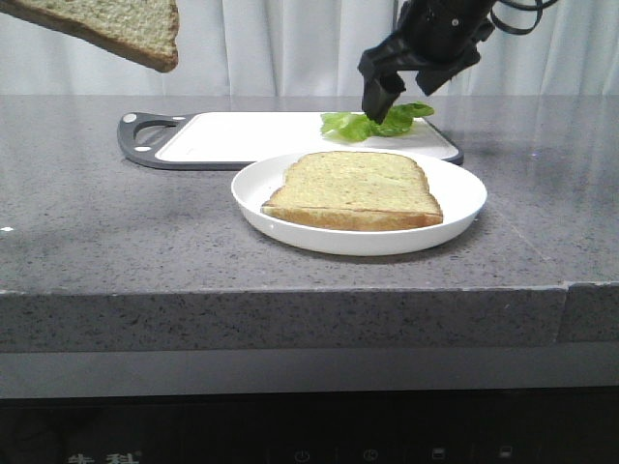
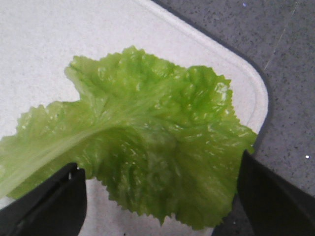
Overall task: Left arm grabs bread, right arm adds lettuce
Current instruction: 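Lower the right gripper onto the lettuce leaf and grasp it, then lift the lettuce with the right gripper and carry it over the bread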
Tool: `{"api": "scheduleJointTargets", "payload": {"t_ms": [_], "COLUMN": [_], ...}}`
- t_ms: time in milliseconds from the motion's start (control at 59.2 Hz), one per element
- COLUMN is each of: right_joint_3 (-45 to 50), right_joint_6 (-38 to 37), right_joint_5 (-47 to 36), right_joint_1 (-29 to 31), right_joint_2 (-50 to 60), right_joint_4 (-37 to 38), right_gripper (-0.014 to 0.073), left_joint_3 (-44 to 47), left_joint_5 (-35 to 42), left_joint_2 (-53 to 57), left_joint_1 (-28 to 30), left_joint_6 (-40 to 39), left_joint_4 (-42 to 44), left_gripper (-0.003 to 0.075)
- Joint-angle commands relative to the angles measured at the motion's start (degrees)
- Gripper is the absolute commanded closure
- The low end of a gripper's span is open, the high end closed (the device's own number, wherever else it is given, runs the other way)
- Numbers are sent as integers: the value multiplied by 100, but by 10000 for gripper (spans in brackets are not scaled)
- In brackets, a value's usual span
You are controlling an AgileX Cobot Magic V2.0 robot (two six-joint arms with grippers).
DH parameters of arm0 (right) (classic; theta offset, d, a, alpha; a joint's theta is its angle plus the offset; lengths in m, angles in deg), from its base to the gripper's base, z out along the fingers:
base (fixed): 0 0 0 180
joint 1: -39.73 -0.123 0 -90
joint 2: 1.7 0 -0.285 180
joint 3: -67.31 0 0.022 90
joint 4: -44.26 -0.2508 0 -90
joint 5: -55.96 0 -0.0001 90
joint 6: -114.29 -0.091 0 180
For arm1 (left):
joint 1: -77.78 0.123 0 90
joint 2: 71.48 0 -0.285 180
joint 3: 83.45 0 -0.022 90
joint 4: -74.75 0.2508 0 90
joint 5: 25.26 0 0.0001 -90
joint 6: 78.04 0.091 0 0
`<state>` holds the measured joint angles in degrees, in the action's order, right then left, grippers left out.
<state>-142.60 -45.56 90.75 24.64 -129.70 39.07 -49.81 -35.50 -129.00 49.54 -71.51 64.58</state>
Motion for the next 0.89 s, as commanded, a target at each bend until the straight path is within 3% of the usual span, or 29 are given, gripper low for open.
{"api": "scheduleJointTargets", "payload": {"t_ms": [0,118,203,321,405,642,878], "right_joint_3": [-208,-217,-217,-248,-300,-338,323], "right_joint_6": [77,77,77,77,77,59,59], "right_joint_5": [-290,-321,-321,-300,-193,-65,-229], "right_joint_1": [50,50,50,50,50,50,7], "right_joint_2": [273,233,233,233,239,511,1271], "right_joint_4": [67,67,67,67,67,-31,-766], "right_gripper": [-36,22,191,523,673,654,654], "left_joint_3": [-159,-159,-159,-159,-159,-159,-159], "left_joint_5": [519,519,519,519,519,519,519], "left_joint_2": [75,75,75,75,75,75,75], "left_joint_1": [15,15,15,15,15,15,15], "left_joint_6": [-25,-25,-25,-25,-25,-25,-25], "left_joint_4": [-79,-79,-79,-79,-79,-83,-83], "left_gripper": [741,741,741,741,741,741,741]}}
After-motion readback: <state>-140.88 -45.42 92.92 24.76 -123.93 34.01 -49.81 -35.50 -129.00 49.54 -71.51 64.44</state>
